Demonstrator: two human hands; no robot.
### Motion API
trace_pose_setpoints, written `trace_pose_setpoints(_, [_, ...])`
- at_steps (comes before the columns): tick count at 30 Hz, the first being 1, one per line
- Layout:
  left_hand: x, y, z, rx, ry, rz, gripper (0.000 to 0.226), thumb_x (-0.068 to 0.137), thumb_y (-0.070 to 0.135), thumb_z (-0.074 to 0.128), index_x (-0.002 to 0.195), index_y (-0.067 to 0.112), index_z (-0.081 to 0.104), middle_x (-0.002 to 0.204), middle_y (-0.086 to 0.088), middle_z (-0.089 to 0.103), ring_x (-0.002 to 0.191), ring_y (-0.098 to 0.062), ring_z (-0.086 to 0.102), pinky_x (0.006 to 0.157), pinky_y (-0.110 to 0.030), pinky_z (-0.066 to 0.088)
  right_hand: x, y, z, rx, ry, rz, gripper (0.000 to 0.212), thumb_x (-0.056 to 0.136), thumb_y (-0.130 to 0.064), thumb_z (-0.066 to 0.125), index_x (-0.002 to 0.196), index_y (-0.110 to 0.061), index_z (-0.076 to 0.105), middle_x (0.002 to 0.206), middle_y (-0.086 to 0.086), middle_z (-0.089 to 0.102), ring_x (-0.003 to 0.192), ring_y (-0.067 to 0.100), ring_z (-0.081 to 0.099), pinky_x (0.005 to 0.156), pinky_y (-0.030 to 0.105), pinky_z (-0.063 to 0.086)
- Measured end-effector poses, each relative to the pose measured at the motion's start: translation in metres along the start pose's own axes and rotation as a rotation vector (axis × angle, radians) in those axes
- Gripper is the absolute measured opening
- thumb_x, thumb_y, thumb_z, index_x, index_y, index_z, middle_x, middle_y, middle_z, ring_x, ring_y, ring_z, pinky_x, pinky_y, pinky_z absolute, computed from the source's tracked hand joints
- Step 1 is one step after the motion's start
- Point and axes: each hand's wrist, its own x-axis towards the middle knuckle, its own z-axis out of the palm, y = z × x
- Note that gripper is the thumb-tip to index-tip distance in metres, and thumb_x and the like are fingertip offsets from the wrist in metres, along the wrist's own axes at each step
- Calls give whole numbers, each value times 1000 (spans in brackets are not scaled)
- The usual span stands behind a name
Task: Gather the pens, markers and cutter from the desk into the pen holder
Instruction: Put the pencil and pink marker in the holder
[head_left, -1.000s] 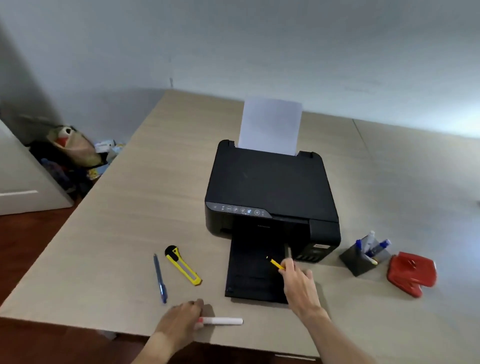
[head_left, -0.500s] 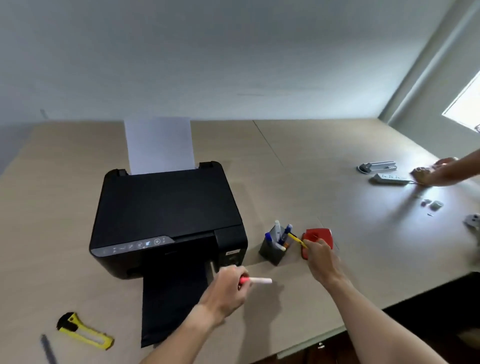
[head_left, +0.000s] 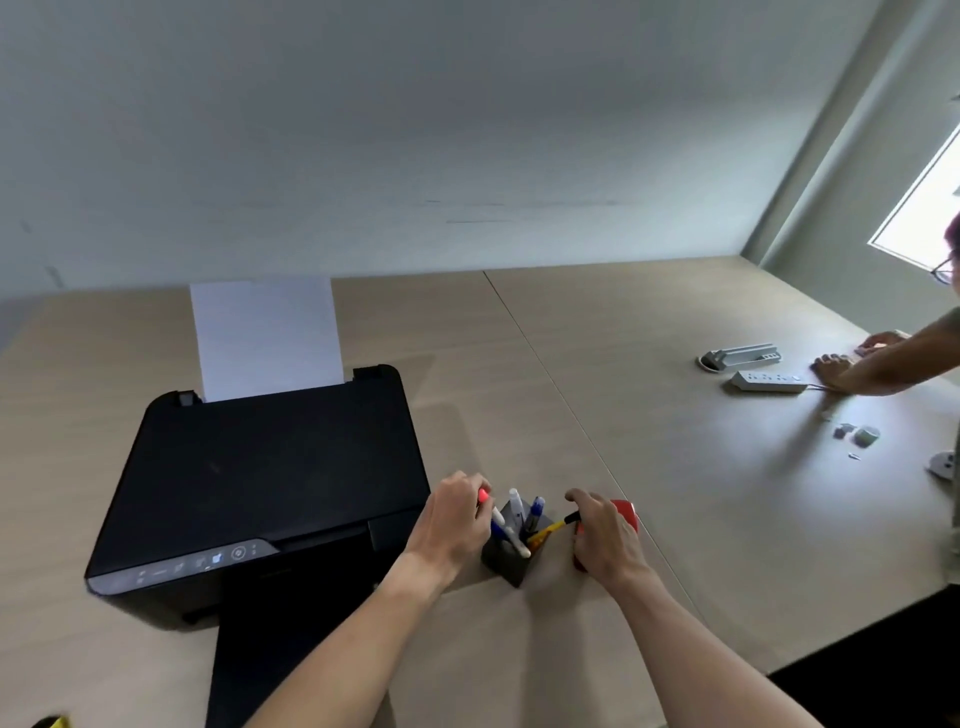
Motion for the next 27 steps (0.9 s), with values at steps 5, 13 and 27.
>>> trace_pose_setpoints(5, [8,1,28,52,-97,-41,16,95,18,52,98,8,64,95,-11,64,85,-26,62,70,-34,50,-4,26,-5,46,9,98,55,72,7,45,119,-20,49,109,7,62,98,32,61,75,39,51])
trace_pose_setpoints(13, [6,-4,44,-26,-117,-61,21,94,11,57,115,10,62,97,-10,65,88,-21,64,71,-26,51,-8,32,0,204,53,79,38,81,-9,57,119,-16,54,111,6,64,101,27,61,80,32,48])
trace_pose_setpoints(27, [-133,-108,-11,-92,-238,-212,20,94,30,47,86,22,64,72,3,68,63,-12,63,56,-29,49,-34,-29,69,523,157,635,14,81,-10,47,89,-8,58,86,19,56,77,33,48,73,38,40])
